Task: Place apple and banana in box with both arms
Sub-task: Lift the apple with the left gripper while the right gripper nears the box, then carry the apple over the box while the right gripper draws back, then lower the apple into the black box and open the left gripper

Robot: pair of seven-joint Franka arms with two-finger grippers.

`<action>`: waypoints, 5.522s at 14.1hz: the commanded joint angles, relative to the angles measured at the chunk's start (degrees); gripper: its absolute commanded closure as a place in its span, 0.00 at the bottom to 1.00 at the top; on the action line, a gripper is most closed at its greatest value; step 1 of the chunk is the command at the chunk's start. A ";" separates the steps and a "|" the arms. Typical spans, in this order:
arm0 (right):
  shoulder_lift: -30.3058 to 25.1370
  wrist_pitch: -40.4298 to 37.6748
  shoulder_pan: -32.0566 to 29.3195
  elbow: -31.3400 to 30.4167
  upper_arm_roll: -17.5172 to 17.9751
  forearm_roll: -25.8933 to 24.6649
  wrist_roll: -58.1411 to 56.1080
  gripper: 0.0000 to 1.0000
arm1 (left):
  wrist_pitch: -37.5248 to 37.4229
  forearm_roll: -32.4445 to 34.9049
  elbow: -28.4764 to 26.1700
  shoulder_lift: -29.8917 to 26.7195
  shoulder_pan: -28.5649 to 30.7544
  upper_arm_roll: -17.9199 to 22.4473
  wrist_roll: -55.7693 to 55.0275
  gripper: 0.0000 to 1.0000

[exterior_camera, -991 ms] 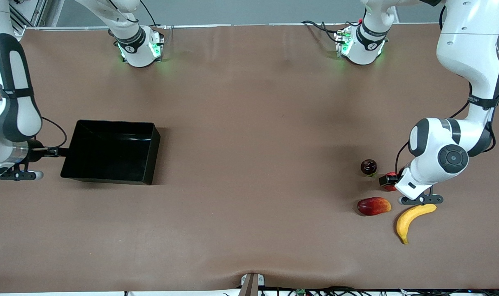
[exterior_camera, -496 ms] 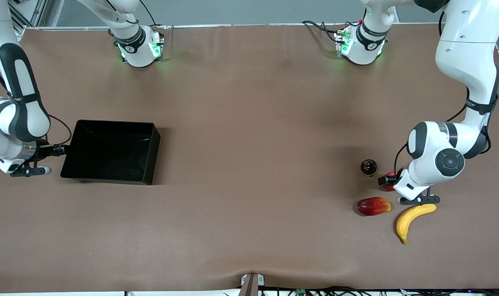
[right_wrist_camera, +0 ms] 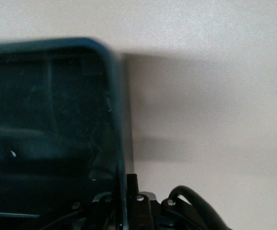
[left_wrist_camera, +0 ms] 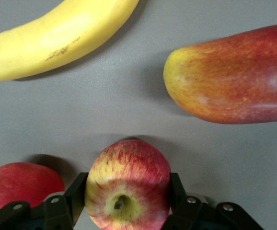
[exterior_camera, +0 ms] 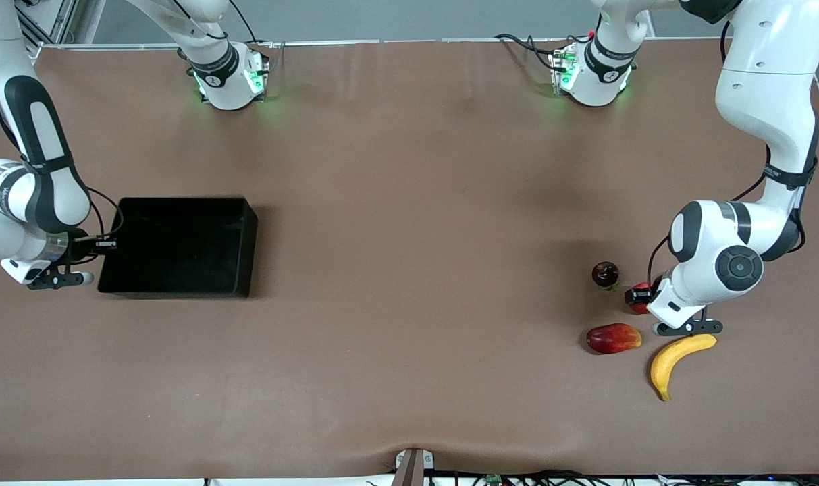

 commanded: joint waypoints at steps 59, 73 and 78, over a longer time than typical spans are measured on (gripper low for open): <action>7.34 -17.90 48.62 32.52 0.31 17.57 57.45 0.00 | -26.37 -0.33 5.80 -13.01 -15.49 -18.10 -43.72 1.00; -5.22 -31.36 39.38 36.93 0.31 3.63 57.10 0.00 | -7.76 6.00 -5.52 -6.58 -26.77 -18.28 -47.71 1.00; -10.06 -36.62 35.17 36.93 0.31 3.25 49.81 0.00 | -2.11 6.09 -8.62 -5.27 -26.68 -18.10 -47.80 1.00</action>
